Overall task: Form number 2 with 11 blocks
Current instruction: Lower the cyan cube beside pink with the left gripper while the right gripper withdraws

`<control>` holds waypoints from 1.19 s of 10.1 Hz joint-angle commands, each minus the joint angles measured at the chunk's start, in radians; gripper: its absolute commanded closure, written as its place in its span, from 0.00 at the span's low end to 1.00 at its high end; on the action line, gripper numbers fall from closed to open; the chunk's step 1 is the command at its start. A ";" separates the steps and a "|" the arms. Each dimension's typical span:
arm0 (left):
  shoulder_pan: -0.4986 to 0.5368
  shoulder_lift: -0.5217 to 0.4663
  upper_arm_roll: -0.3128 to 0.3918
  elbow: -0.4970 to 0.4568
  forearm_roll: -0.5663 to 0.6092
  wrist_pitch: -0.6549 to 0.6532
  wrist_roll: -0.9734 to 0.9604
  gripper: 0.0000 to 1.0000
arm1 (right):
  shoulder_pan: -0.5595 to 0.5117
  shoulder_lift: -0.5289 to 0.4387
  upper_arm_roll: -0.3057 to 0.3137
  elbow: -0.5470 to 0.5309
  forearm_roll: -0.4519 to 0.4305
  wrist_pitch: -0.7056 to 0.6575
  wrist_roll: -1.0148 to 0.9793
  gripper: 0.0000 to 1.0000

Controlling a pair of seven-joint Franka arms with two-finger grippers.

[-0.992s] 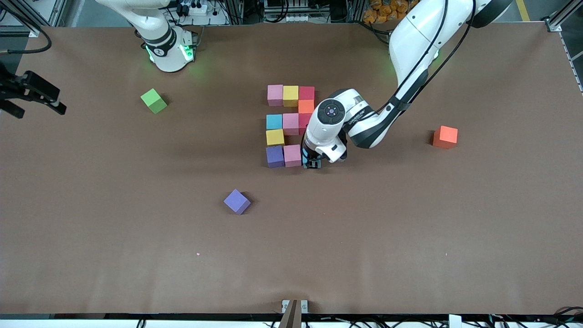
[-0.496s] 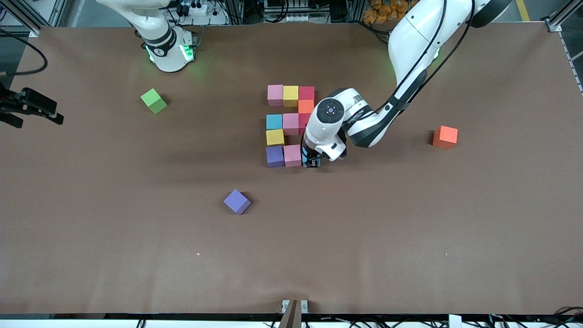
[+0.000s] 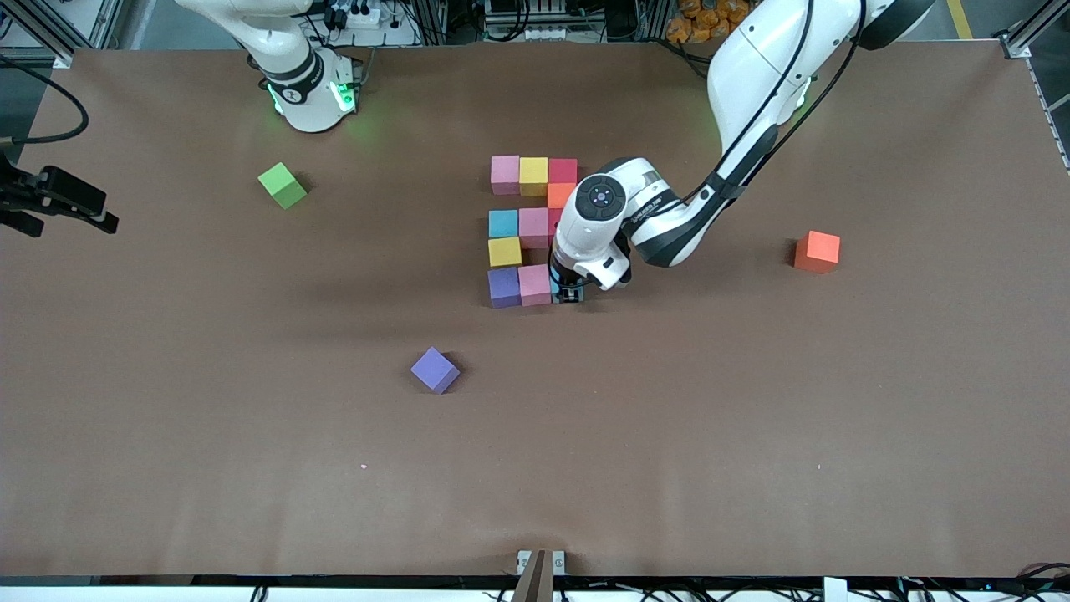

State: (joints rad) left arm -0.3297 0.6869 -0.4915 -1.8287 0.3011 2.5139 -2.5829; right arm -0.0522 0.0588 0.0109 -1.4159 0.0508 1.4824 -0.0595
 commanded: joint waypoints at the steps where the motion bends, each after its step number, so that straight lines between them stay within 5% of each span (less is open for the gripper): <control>1: -0.008 -0.020 0.004 -0.029 0.026 0.019 -0.036 0.55 | 0.003 -0.022 0.003 -0.006 -0.022 0.004 -0.042 0.00; 3: -0.006 -0.020 0.004 -0.027 0.026 0.017 -0.034 0.30 | -0.014 -0.027 0.027 -0.021 -0.022 0.018 -0.042 0.00; 5: -0.006 -0.020 0.005 -0.018 0.027 0.019 -0.031 0.18 | 0.001 -0.051 0.035 -0.081 -0.052 0.071 -0.042 0.00; 6: -0.008 -0.021 0.004 -0.017 0.027 0.017 -0.028 0.00 | -0.001 -0.051 0.032 -0.098 -0.055 0.084 -0.040 0.00; 12: 0.007 -0.125 -0.041 -0.018 0.026 -0.022 -0.025 0.00 | -0.014 -0.043 0.034 -0.083 -0.091 0.084 -0.037 0.00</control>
State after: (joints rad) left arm -0.3320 0.6303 -0.5079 -1.8239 0.3027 2.5226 -2.5842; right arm -0.0610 0.0355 0.0359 -1.4863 -0.0237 1.5675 -0.0893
